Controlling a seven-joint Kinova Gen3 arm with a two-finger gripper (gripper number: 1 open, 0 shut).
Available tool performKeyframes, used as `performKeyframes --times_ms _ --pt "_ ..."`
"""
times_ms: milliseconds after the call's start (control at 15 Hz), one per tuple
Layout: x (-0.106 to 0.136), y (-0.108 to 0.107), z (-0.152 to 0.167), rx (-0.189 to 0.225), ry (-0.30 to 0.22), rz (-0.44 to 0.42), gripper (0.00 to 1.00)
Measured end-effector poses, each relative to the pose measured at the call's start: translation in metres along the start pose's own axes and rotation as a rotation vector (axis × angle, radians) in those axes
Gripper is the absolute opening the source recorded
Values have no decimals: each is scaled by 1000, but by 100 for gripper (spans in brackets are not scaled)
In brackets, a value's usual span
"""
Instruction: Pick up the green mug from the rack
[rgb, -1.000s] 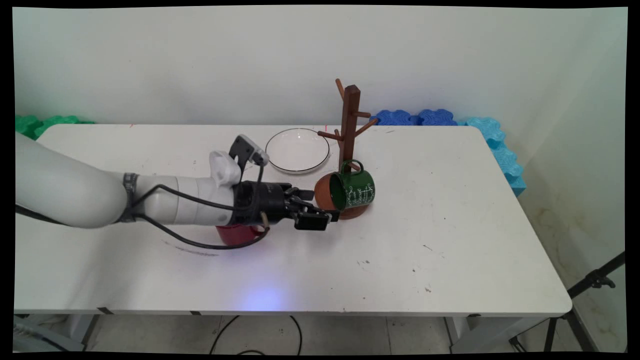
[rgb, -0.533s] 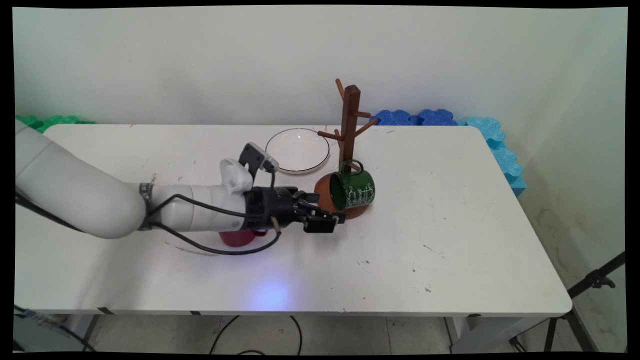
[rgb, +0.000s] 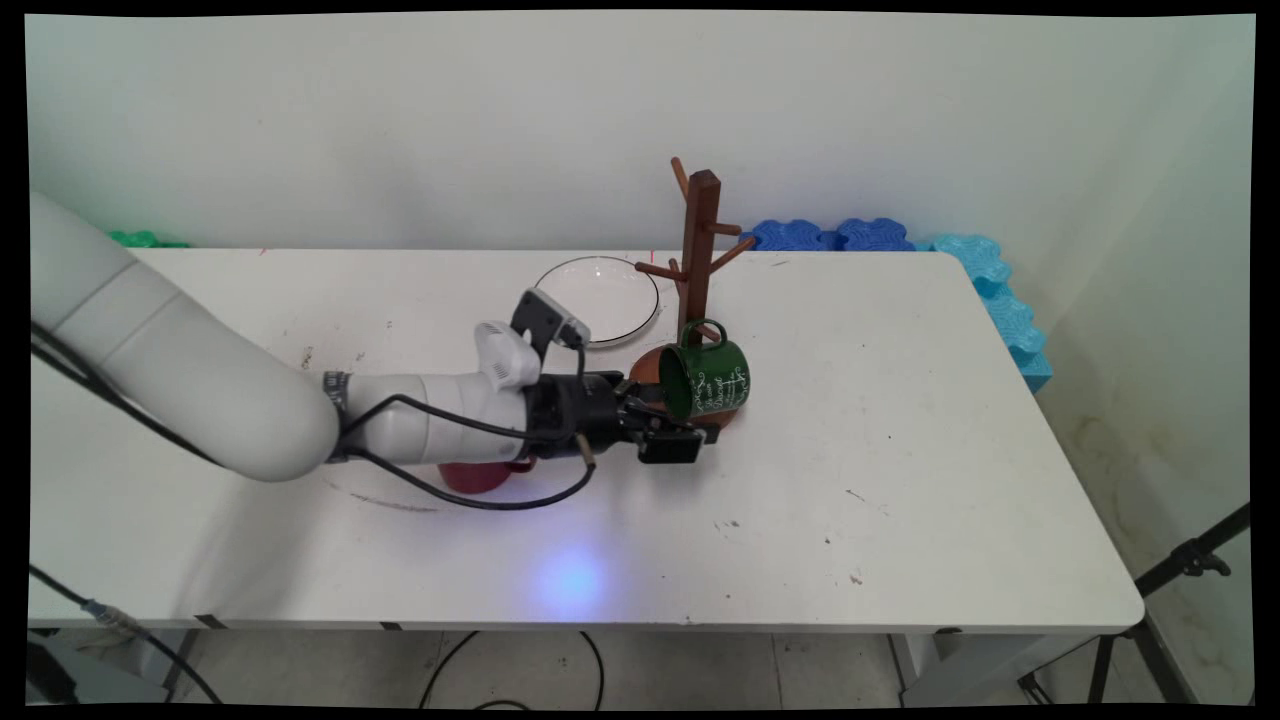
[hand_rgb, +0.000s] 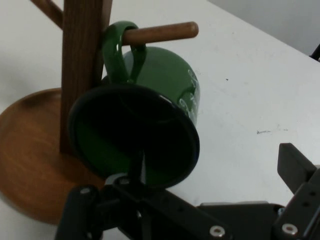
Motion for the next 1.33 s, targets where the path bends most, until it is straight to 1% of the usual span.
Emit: performKeyframes --times_ms 333,800,867,1333 --pt "3 1 19 0 16 4 100" --pt "6 -2 37 4 30 2 100" --pt "6 -2 38 3 32 2 0" --pt "9 2 43 -12 45 1 0"
